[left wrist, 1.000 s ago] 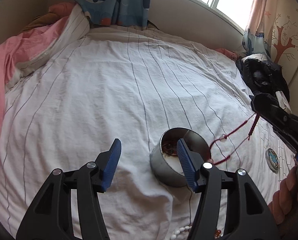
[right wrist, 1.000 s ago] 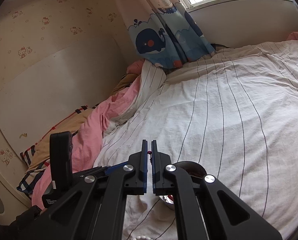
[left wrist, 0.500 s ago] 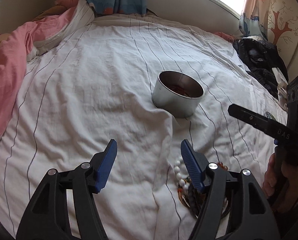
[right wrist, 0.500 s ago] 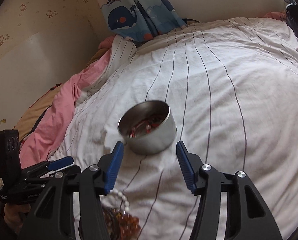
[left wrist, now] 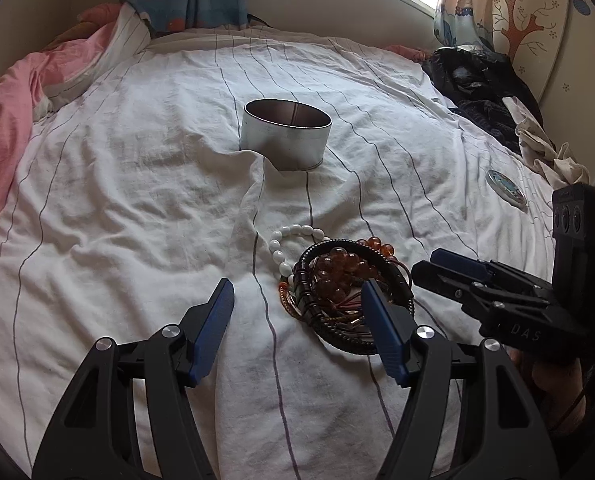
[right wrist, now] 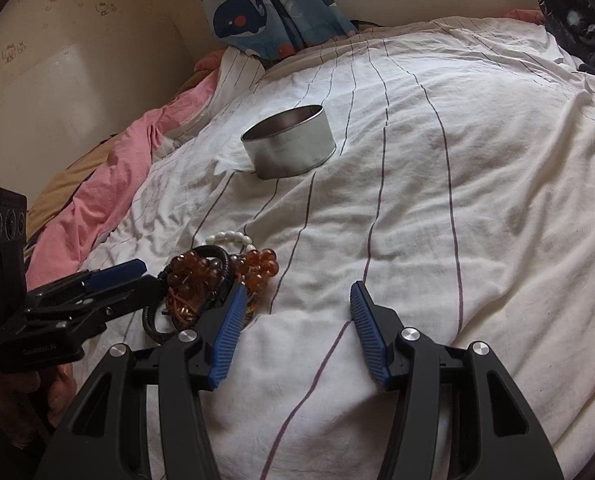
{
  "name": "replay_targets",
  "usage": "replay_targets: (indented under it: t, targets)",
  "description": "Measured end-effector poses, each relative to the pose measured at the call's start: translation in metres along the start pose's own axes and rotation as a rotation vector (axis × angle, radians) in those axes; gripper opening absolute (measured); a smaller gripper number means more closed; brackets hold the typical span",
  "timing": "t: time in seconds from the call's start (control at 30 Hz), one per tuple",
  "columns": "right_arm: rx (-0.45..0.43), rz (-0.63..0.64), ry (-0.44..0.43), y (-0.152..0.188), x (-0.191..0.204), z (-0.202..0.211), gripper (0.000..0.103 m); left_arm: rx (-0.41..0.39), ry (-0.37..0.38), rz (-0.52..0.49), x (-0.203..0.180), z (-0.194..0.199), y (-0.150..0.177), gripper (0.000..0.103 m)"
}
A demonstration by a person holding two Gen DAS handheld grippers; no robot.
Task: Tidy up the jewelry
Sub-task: 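Grasp the black cord bracelet from the pile with the left tool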
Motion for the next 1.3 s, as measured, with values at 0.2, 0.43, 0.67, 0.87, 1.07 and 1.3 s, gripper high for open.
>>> replay_targets:
  t: [0.2, 0.43, 0.67, 0.87, 1.07, 1.3]
  targets:
    - [-0.006, 0.003, -0.002, 0.002, -0.001, 0.0, 0.055, 0.004, 0.022, 0.056, 0.008, -0.004, -0.003, 0.044]
    - [-0.007, 0.015, -0.004, 0.004, -0.001, -0.002, 0.058, 0.033, 0.001, 0.073, 0.013, -0.011, 0.001, 0.04]
    - [-0.007, 0.016, -0.007, 0.004, 0.0, -0.002, 0.06, 0.048, -0.041, -0.065, -0.007, -0.018, 0.003, 0.014]
    - [-0.009, 0.014, -0.012, 0.005, 0.001, -0.002, 0.061, 0.002, 0.072, 0.085, 0.012, -0.002, -0.004, 0.009]
    - [-0.009, 0.015, -0.013, 0.005, 0.0, -0.002, 0.061, -0.06, 0.066, 0.23, 0.044, 0.012, -0.01, 0.009]
    - [-0.048, 0.111, -0.055, -0.001, 0.029, 0.012, 0.062, -0.051, -0.058, 0.291, 0.069, 0.008, -0.007, 0.009]
Point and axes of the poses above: each gripper's, at about its wrist camera, not at the fingertips, and z roughly against the way its jaws point, x to its left, y to its underside, the point moved 4 cm from there along -z, roughly the way its jaws point, and after that the axes turned 3 degrees about -x, right-handed, at the moved point
